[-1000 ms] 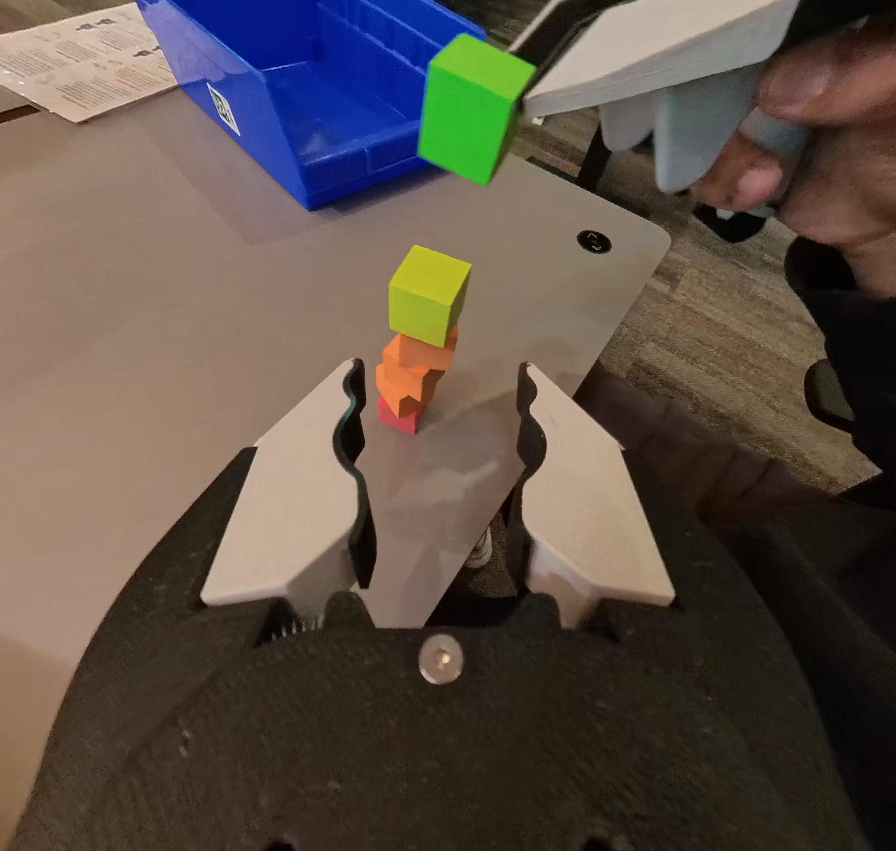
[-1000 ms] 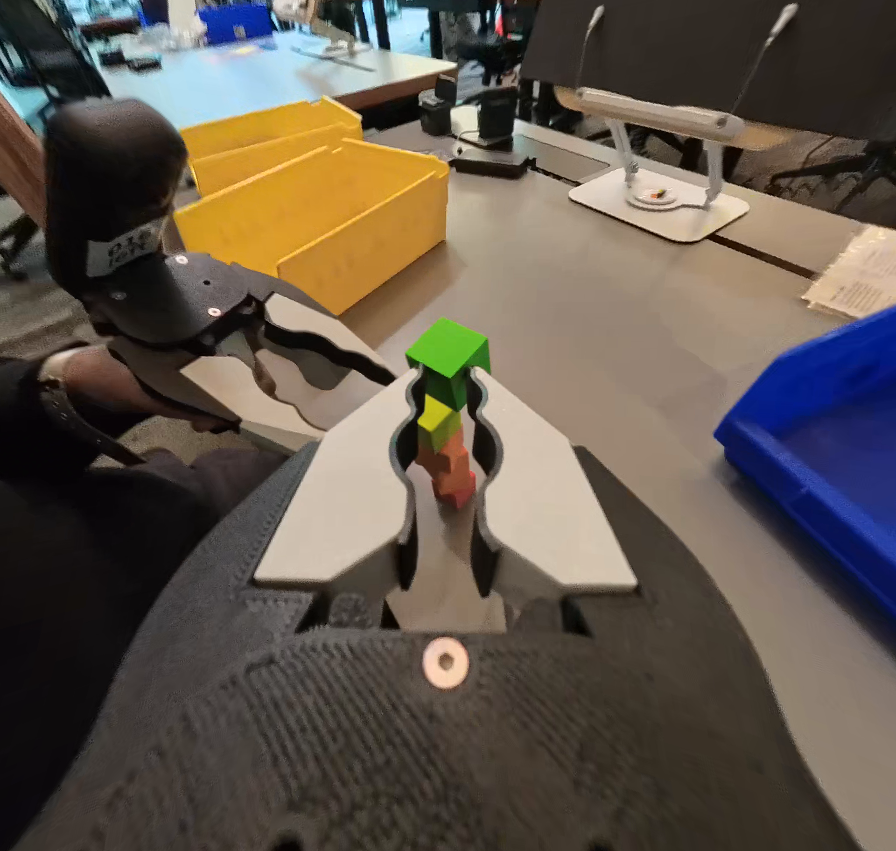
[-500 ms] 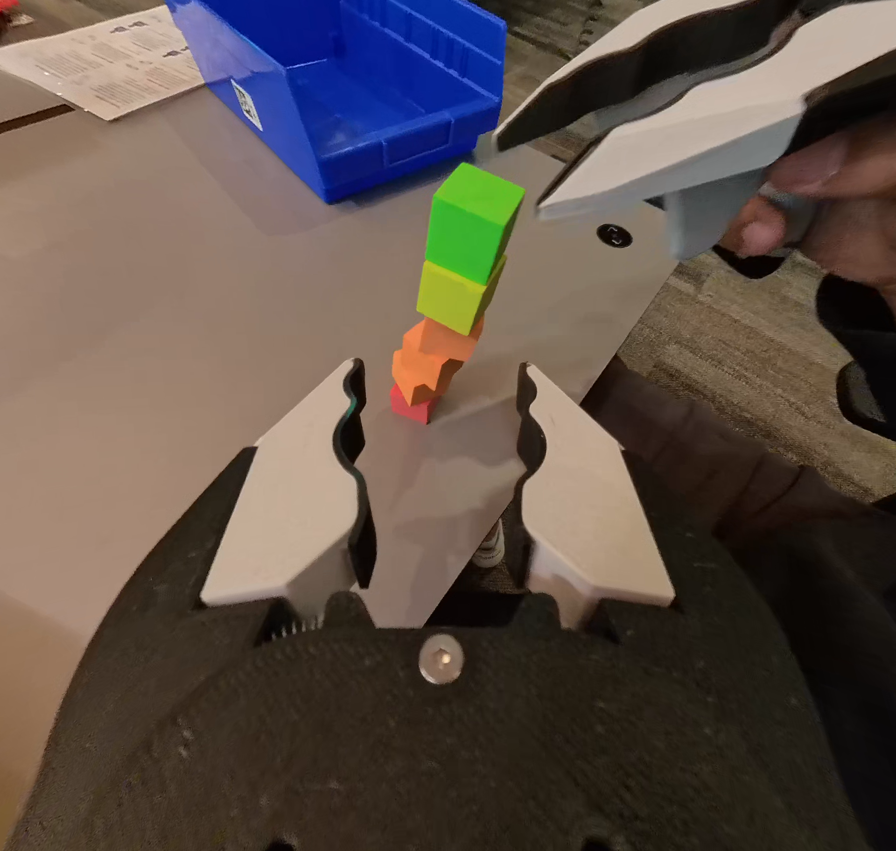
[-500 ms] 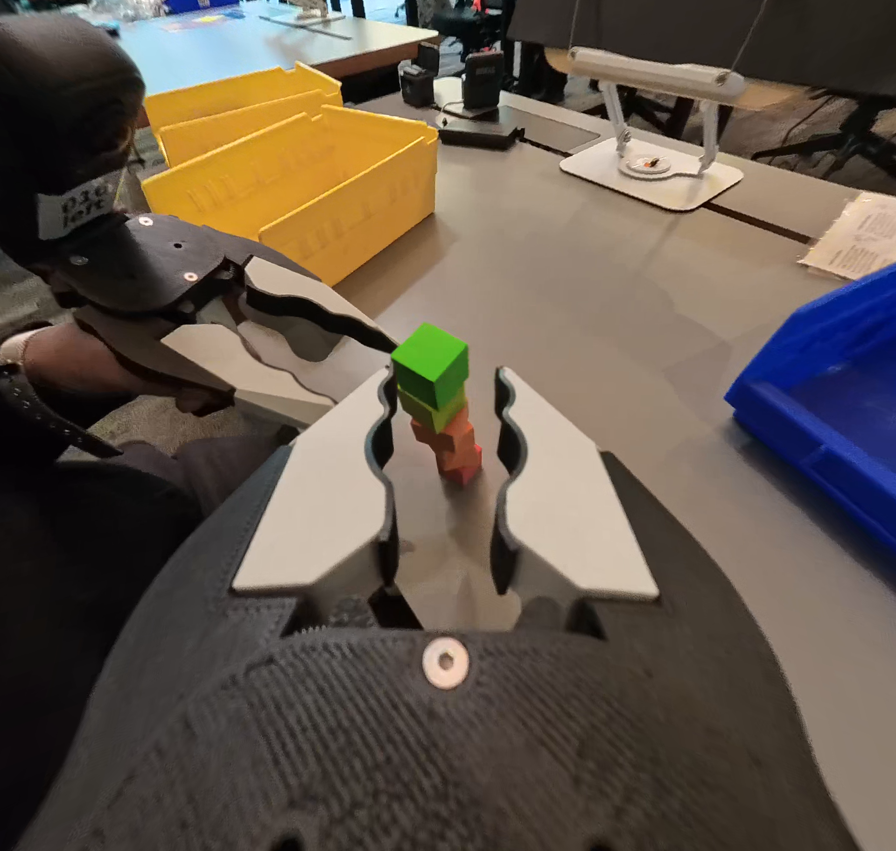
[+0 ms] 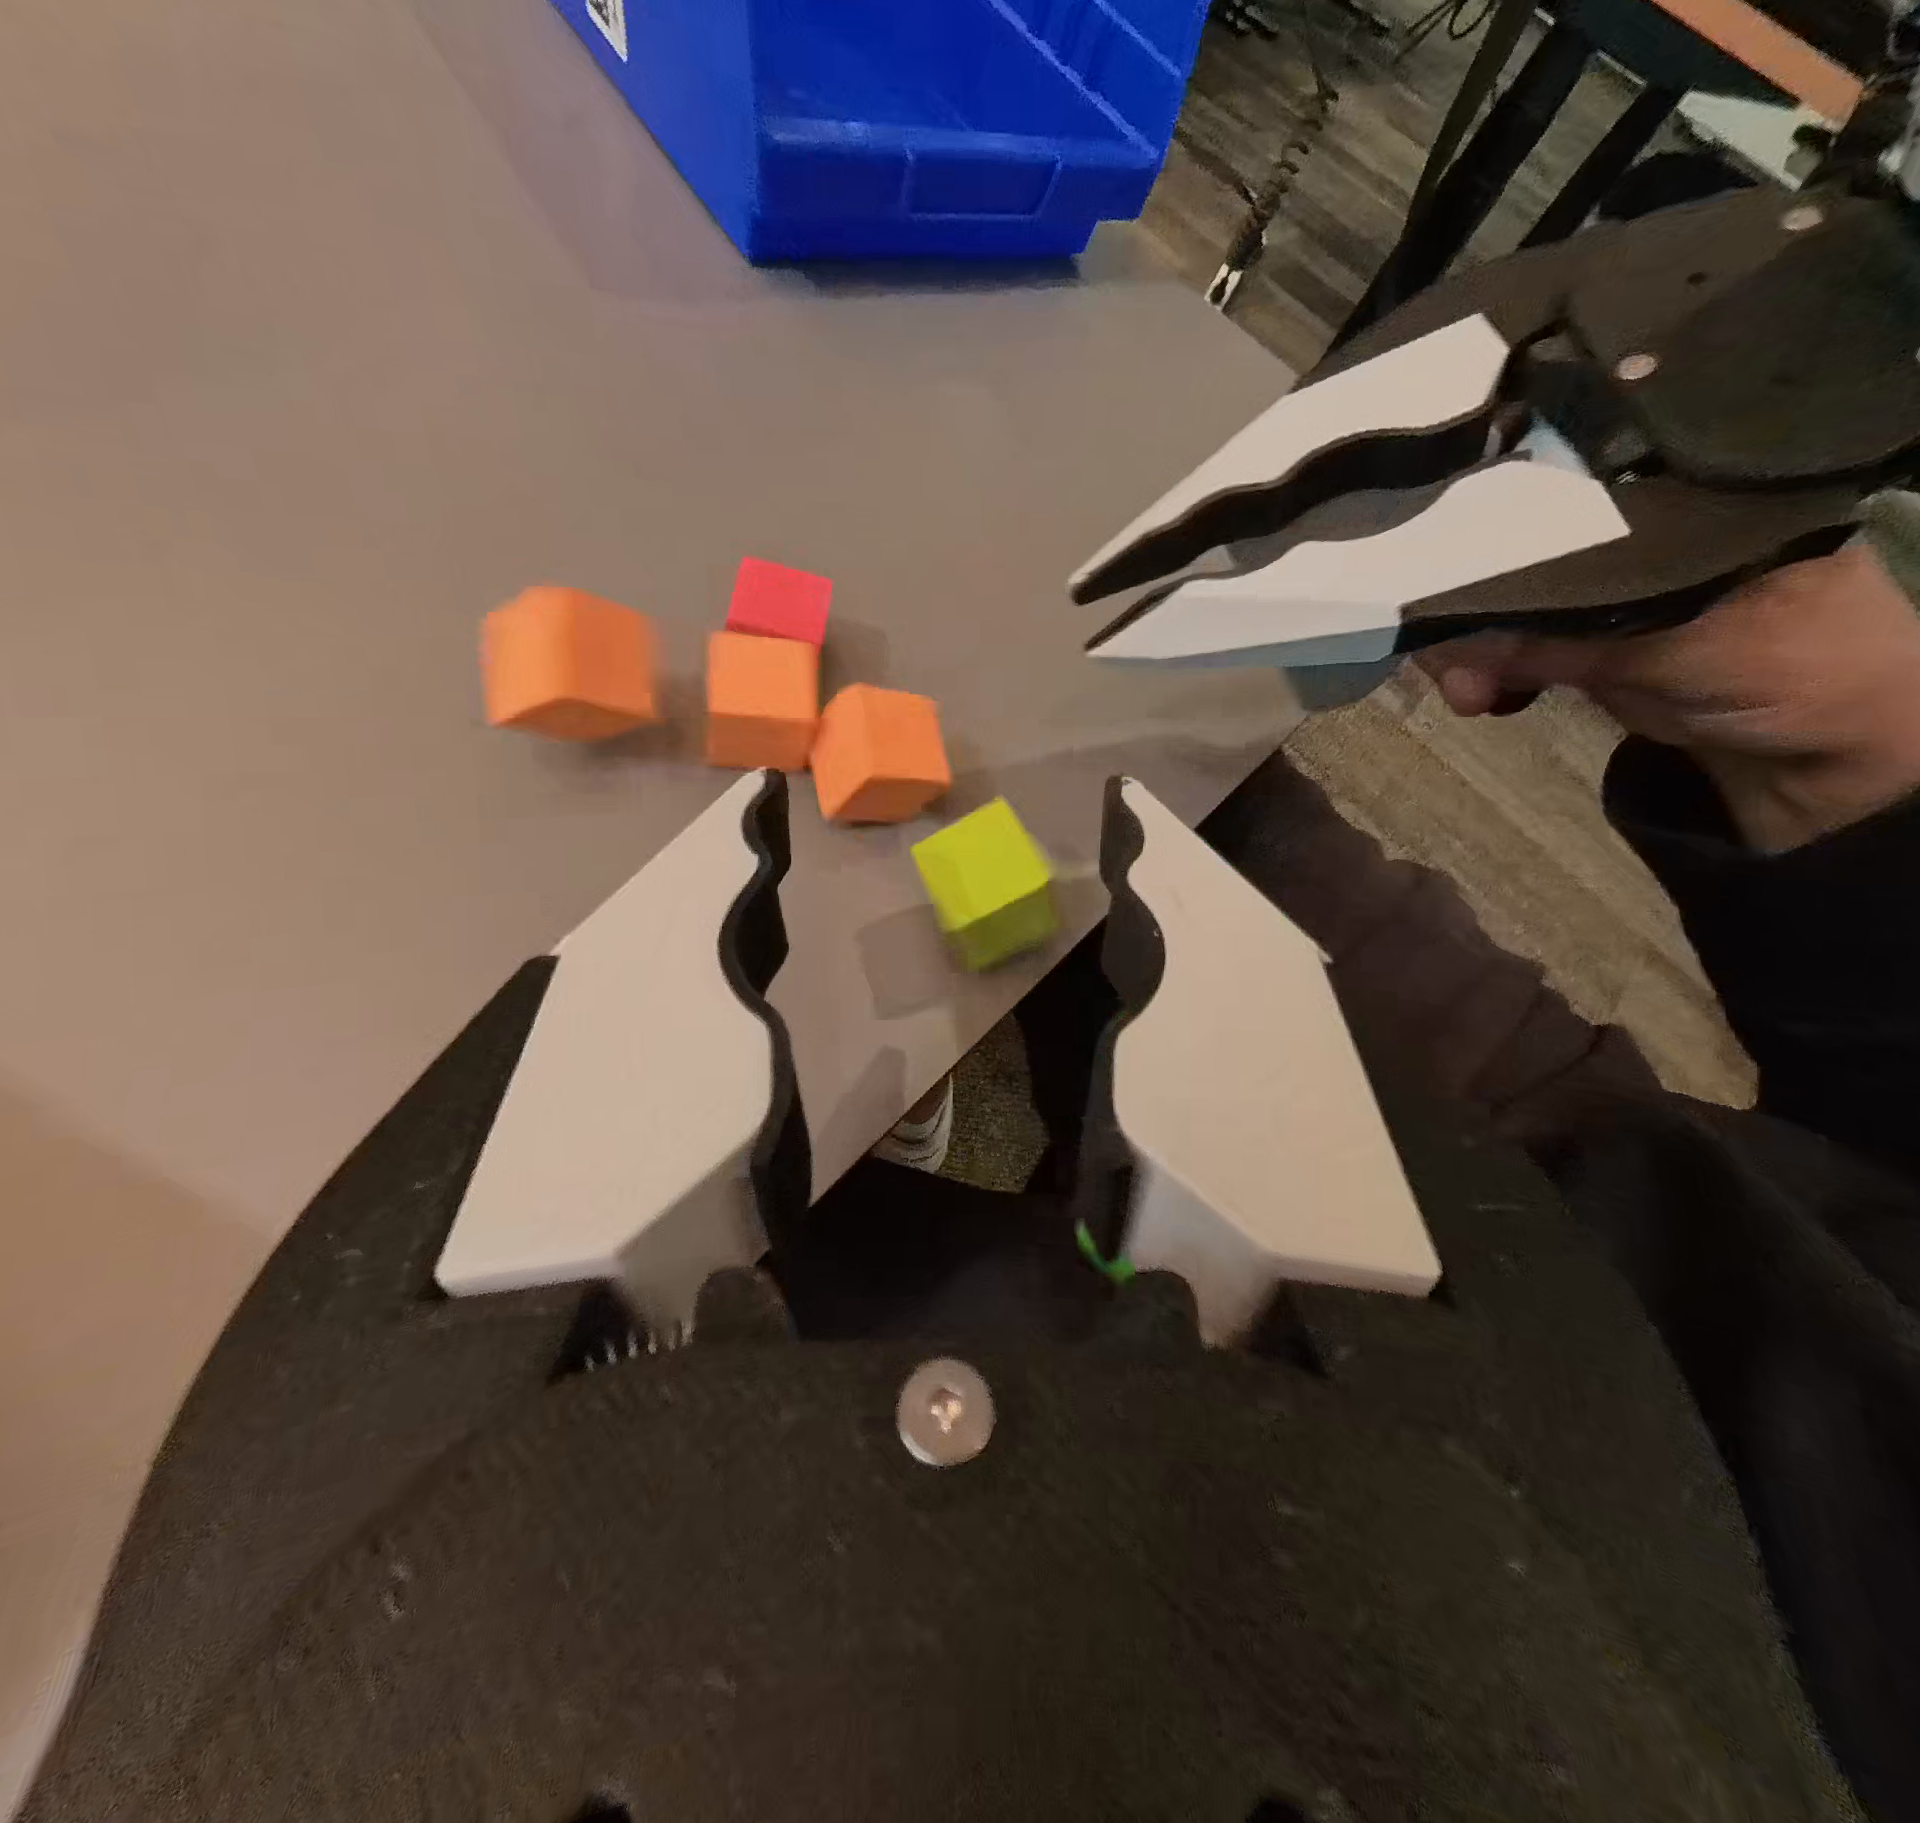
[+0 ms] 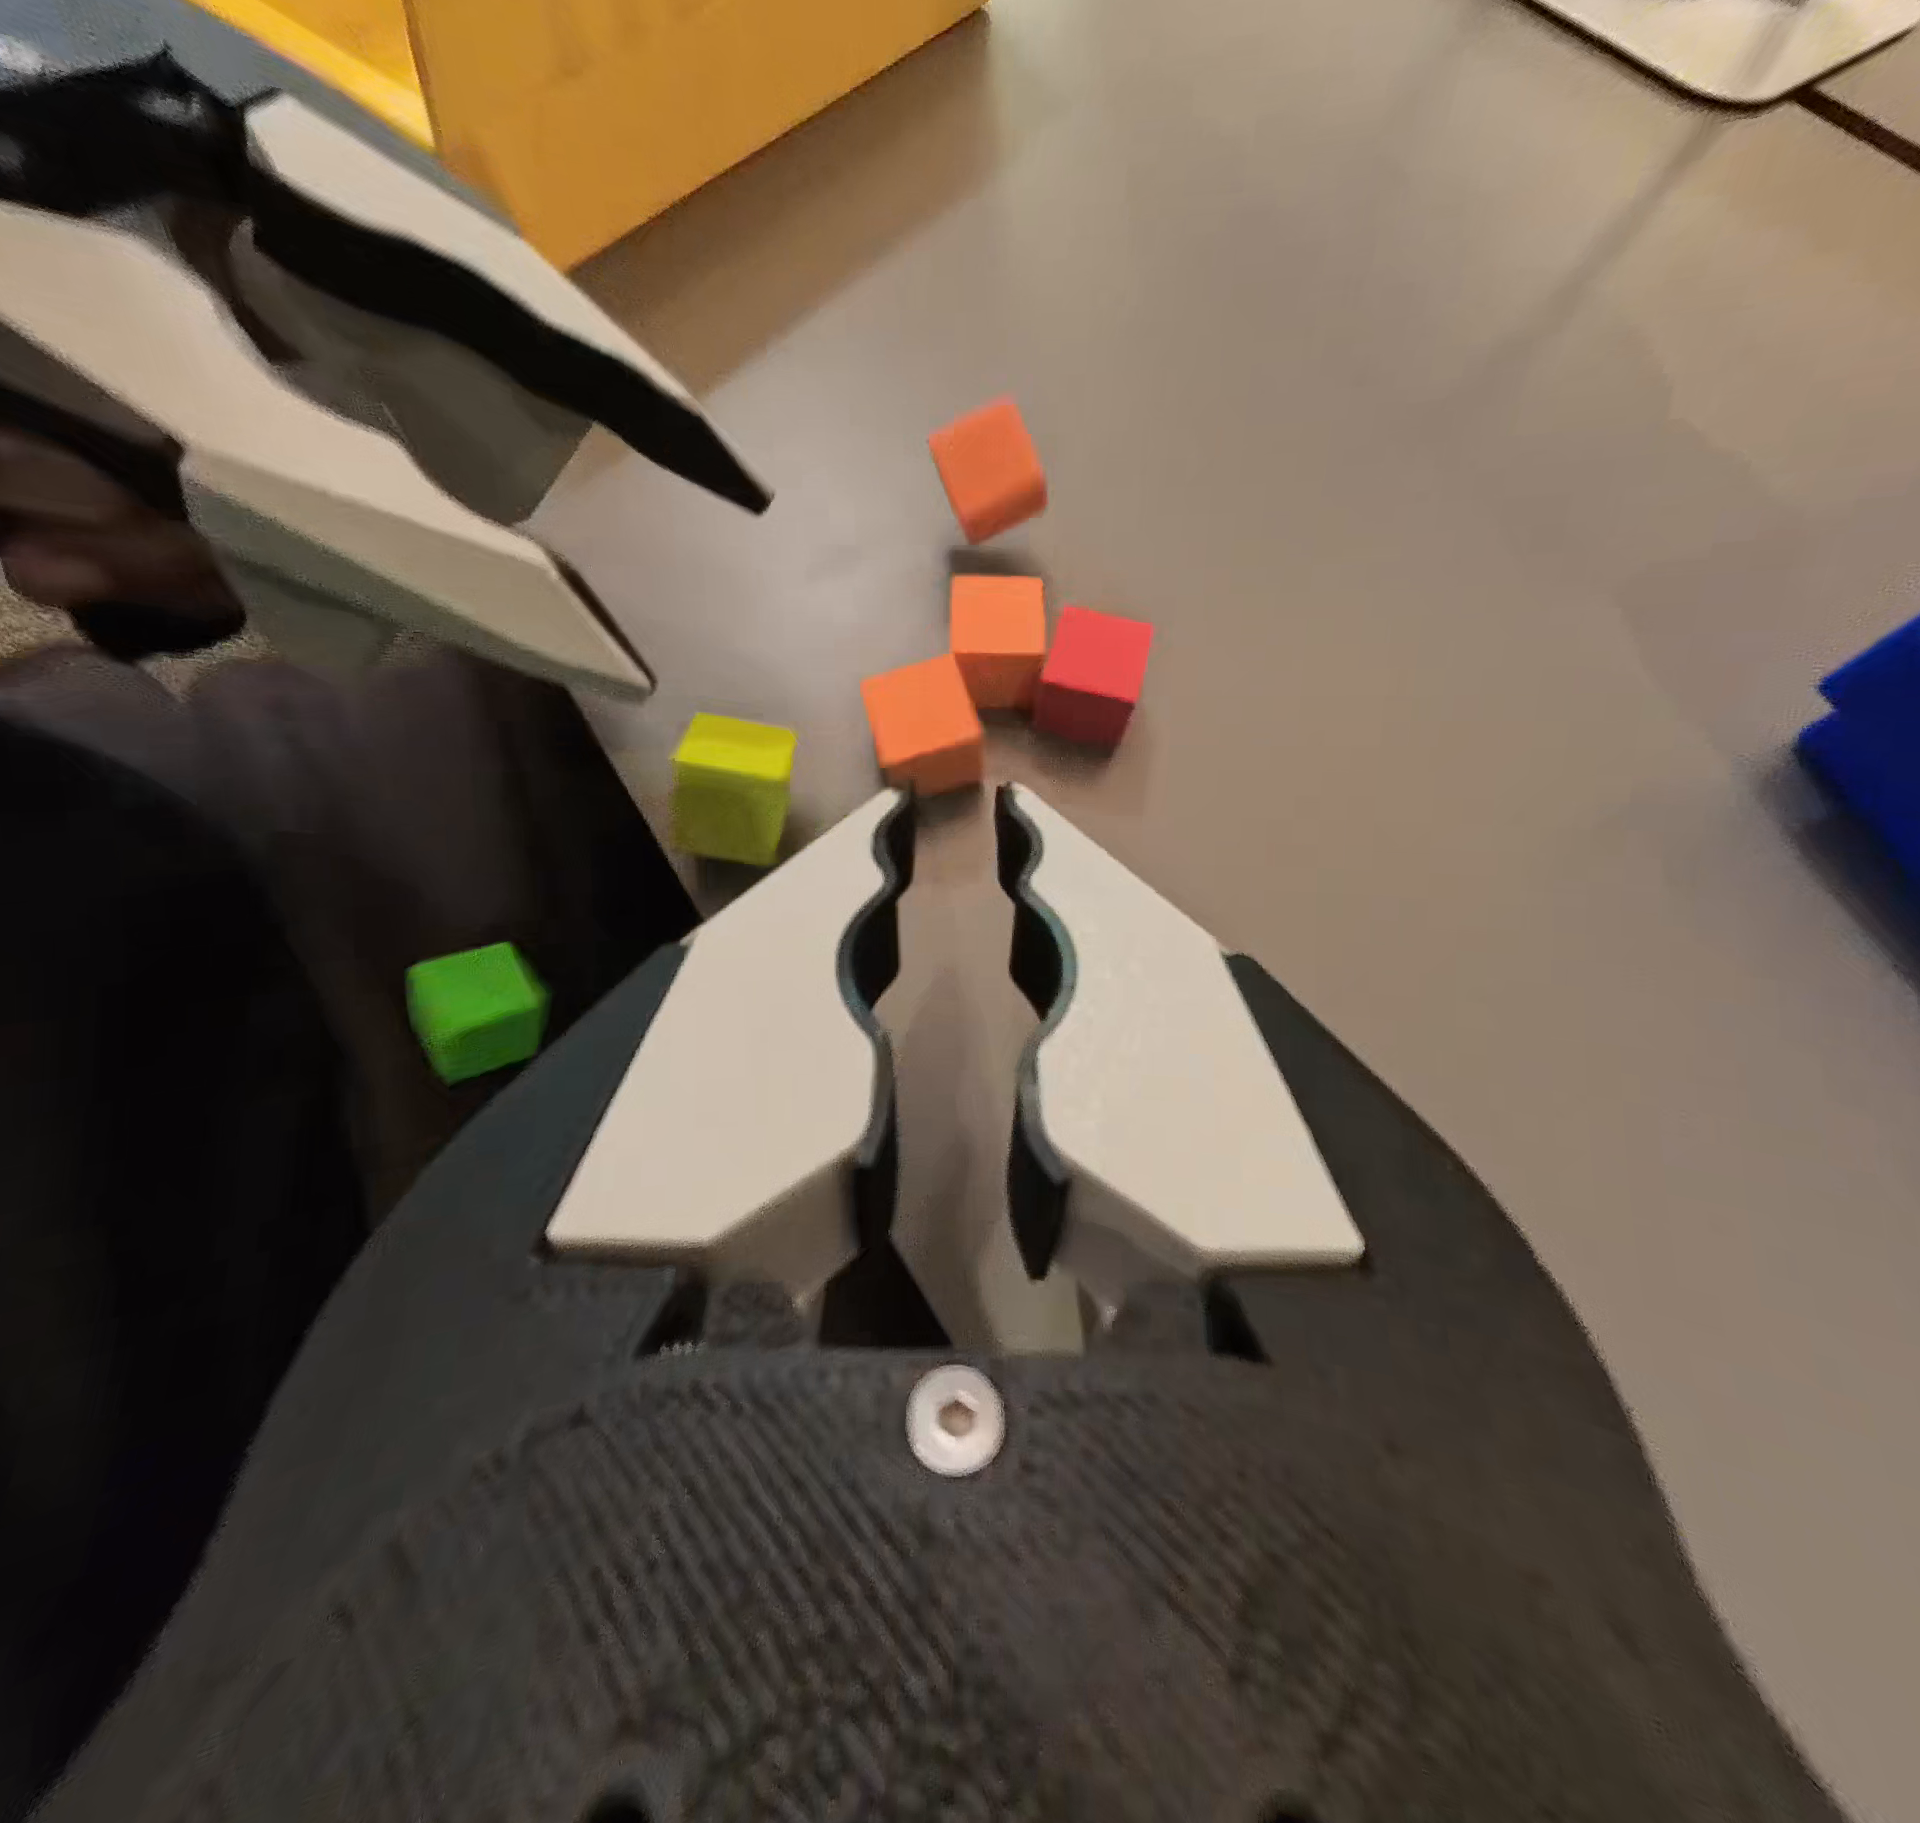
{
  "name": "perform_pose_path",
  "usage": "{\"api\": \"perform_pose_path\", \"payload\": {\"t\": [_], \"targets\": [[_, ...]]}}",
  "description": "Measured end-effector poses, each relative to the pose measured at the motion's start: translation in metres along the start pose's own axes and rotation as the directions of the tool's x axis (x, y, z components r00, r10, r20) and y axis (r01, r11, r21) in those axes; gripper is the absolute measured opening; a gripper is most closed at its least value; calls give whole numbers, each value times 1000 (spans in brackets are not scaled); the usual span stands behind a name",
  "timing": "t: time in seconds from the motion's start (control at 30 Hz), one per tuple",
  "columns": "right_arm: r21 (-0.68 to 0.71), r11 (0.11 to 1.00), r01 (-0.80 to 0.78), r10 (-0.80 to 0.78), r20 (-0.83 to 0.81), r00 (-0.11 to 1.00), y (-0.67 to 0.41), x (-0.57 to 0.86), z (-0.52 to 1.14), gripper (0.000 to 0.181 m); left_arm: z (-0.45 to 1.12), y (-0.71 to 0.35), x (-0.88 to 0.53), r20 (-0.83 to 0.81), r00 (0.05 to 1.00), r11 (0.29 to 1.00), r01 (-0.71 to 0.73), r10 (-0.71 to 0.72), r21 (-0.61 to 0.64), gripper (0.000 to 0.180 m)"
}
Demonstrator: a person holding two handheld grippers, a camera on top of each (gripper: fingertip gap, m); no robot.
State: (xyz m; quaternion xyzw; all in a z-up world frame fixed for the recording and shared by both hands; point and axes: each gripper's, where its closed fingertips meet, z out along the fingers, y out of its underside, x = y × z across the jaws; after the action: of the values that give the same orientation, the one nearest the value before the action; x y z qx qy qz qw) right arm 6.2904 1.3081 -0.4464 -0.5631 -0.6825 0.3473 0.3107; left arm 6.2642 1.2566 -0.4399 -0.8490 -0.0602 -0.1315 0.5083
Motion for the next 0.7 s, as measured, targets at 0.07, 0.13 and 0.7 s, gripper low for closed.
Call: {"api": "perform_pose_path", "payload": {"t": [0.07, 0.13, 0.7], "targets": [[-6, 1000, -12, 12, -7, 1000, -5, 1, 6, 15, -1, 3, -6, 31, 999, 1000, 13, -13, -2, 58], [-27, 1000, 10, -11, -45, 999, -2, 6, 5, 17, -6, 4, -15, 72, 997, 1000, 11, -11, -3, 57], [94, 992, -81, 58, 223, 973, 27, -74, -13, 20, -32, 18, -42, 157, 987, 995, 17, -32, 95, 51]]}}
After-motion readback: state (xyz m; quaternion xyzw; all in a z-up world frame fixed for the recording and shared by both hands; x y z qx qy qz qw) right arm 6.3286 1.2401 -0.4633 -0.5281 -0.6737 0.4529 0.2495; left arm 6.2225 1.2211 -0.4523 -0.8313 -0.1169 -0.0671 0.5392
